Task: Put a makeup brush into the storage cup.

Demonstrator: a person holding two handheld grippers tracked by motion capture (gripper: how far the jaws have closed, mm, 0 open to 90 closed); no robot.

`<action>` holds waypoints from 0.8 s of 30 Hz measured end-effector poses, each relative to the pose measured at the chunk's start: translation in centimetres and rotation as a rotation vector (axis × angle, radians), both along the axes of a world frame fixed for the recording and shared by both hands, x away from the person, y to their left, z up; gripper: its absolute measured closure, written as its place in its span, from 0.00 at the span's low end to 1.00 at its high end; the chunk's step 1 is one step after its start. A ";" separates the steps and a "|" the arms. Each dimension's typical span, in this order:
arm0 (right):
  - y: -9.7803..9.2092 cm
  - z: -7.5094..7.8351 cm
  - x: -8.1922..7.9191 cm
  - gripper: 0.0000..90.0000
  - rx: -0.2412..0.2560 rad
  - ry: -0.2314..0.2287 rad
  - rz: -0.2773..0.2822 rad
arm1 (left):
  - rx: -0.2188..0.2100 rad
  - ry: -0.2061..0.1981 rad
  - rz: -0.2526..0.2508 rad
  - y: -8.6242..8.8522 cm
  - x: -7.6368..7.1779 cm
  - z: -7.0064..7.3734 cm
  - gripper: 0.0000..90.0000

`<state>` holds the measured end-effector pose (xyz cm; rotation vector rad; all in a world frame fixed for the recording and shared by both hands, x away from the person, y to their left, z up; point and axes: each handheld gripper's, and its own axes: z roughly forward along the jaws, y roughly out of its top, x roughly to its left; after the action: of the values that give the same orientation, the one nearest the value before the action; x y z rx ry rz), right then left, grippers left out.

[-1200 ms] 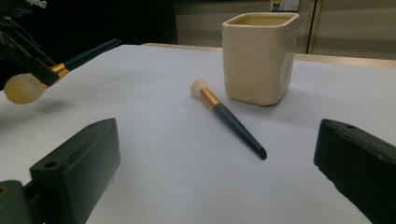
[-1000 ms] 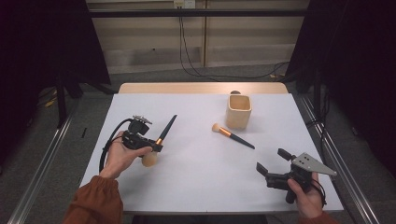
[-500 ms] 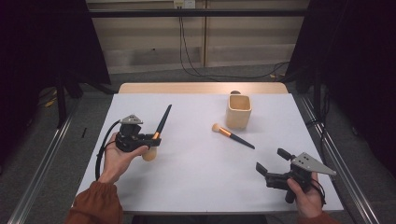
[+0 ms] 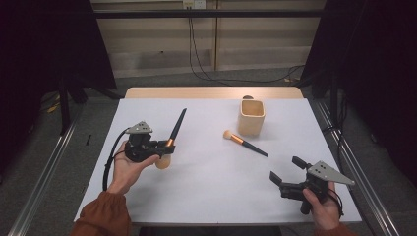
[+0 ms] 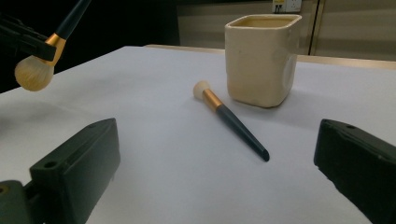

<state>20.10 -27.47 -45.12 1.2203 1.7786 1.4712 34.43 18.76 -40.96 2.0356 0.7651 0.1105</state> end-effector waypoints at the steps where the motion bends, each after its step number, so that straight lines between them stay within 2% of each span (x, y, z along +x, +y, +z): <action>1: 0.0 0.0 0.0 0.00 -0.001 -0.002 0.003 | -0.006 -0.002 -0.009 -0.2 -0.1 0.0 0.74; 2: 0.0 0.0 0.0 0.00 0.000 -0.002 0.004 | -0.006 -0.002 -0.009 -0.2 -0.1 0.0 0.74; 3: 0.0 0.0 0.0 0.00 0.001 -0.001 0.003 | -0.017 -0.001 -0.042 -0.6 -0.2 0.0 0.74; 6: 0.0 0.0 0.0 0.00 0.004 -0.005 0.002 | -0.011 -0.010 -0.050 -0.9 -0.4 0.1 0.74; 8: 0.1 0.0 0.1 0.00 0.003 -0.010 0.023 | -0.024 -0.012 -0.073 -1.2 -0.6 0.1 0.74; 9: 0.2 0.1 0.1 0.00 0.007 -0.011 0.031 | -0.016 -0.013 -0.087 -1.4 -0.7 0.2 0.74; 16: 1.2 0.5 0.2 0.00 0.025 -0.030 0.101 | -0.026 -0.008 -0.131 -2.1 -1.1 0.5 0.74; 19: 1.5 0.6 0.3 0.00 0.024 -0.022 0.121 | -0.046 0.004 -0.183 -3.0 -1.5 0.7 0.74; 23: 1.6 0.8 0.5 0.00 0.024 -0.017 0.144 | -0.039 0.014 -0.213 -3.6 -1.7 0.7 0.74; 24: 1.7 1.0 0.6 0.00 0.028 -0.022 0.153 | -0.035 0.019 -0.235 -3.9 -1.8 0.7 0.74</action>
<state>20.74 -25.77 -44.14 1.0981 1.8783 1.5925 32.63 14.81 -40.29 2.0796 0.5304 -0.0557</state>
